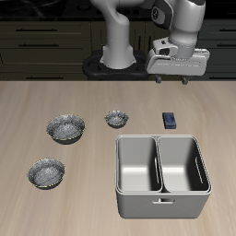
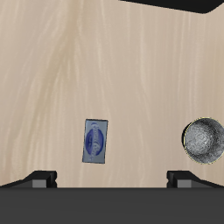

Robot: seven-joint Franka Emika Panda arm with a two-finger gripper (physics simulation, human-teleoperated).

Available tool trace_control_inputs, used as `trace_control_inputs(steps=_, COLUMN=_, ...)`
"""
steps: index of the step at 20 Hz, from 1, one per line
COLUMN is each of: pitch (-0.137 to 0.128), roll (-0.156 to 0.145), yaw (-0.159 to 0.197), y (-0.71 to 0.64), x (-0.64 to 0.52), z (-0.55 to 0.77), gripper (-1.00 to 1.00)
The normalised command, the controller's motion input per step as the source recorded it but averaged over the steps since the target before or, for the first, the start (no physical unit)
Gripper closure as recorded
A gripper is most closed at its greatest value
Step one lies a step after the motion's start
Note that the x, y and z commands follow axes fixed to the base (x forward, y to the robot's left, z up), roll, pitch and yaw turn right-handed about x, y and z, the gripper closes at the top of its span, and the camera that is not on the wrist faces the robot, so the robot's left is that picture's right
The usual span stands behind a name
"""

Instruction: Place the cream cheese in the smallest bowl

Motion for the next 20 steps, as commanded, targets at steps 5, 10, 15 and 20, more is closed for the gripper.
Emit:
trace_control_inputs(steps=5, pitch=-0.006, roll=0.004, yaw=-0.011, y=0.03, x=0.03, z=-0.27, gripper=-1.0)
trace_control_inputs(steps=10, pitch=-0.01, roll=0.017, yaw=-0.007, y=0.11, x=0.02, z=-0.32, gripper=-1.0)
trace_control_inputs(steps=15, pitch=-0.087, roll=-0.008, yaw=0.023, y=0.02, x=-0.03, z=-0.19, gripper=-1.0)
trace_control_inputs(steps=20, pitch=-0.06, roll=-0.022, yaw=0.021, y=-0.02, x=-0.05, z=-0.3, gripper=-1.0)
